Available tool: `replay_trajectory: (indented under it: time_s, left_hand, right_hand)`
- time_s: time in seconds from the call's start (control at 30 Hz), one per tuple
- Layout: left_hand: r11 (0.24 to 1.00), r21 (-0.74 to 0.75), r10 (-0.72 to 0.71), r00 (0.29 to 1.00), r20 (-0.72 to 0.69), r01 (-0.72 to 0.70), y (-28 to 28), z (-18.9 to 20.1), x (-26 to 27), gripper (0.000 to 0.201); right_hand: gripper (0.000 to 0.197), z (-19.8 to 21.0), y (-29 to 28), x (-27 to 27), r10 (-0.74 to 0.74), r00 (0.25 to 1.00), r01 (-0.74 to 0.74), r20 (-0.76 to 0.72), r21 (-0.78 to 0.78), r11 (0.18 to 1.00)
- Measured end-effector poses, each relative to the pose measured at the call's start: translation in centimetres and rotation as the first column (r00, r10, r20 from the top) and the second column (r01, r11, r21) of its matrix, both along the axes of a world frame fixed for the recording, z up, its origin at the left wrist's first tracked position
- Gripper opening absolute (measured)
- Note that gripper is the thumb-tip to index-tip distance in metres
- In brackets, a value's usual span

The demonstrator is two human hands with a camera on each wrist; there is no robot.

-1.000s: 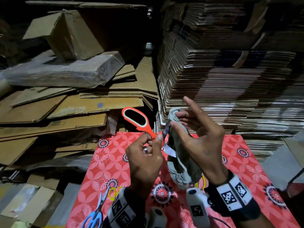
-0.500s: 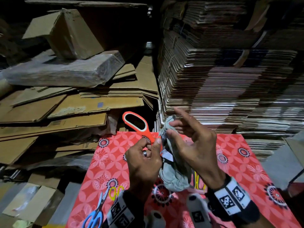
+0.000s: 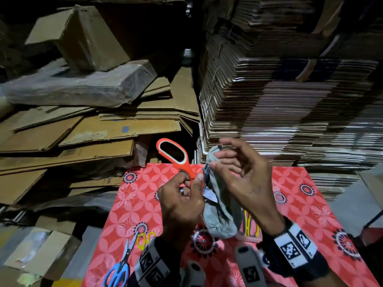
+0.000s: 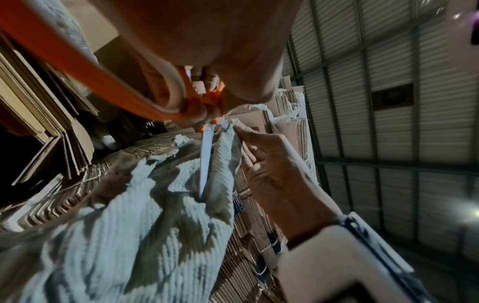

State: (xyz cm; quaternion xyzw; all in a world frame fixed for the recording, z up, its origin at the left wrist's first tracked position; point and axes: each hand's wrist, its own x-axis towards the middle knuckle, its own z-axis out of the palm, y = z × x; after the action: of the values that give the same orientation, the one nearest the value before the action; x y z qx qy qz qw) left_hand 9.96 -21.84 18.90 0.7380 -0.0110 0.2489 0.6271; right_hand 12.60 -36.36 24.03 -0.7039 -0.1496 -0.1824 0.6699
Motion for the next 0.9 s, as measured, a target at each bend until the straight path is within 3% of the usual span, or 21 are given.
replay_trajectory:
  time_s: [0.17, 0.33, 0.53, 0.7, 0.9]
  left_hand:
    - [0.999, 0.04, -0.001, 1.0, 0.016, 0.0, 0.1, 0.4, -0.3, 0.051]
    - [0.998, 0.067, -0.009, 0.999, 0.031, 0.007, 0.6, 0.3, -0.2, 0.054]
    - [0.999, 0.048, -0.026, 1.0, -0.003, 0.026, 0.7, 0.8, 0.0, 0.05]
    - [0.993, -0.114, -0.05, 0.997, -0.062, 0.043, 2.4, 0.1, 0.9, 0.051]
    - [0.971, -0.231, -0.073, 0.997, -0.037, 0.063, 2.0, 0.2, 0.8, 0.046]
  right_hand:
    - [0.051, 0.7, -1.0, 0.8, 0.01, 0.999, -0.008, -0.032, 0.078, 0.997]
    - [0.05, 0.5, -0.2, 0.2, 0.034, 0.998, -0.031, -0.05, 0.057, 0.998]
    - [0.049, 1.2, -0.7, 1.6, -0.062, 0.998, 0.065, -0.022, 0.113, 0.991]
    - [0.043, 0.6, -2.0, 2.4, -0.155, 0.987, 0.161, -0.044, 0.221, 0.962]
    - [0.035, 1.3, -2.3, 1.4, -0.095, 0.995, 0.102, -0.042, 0.214, 0.972]
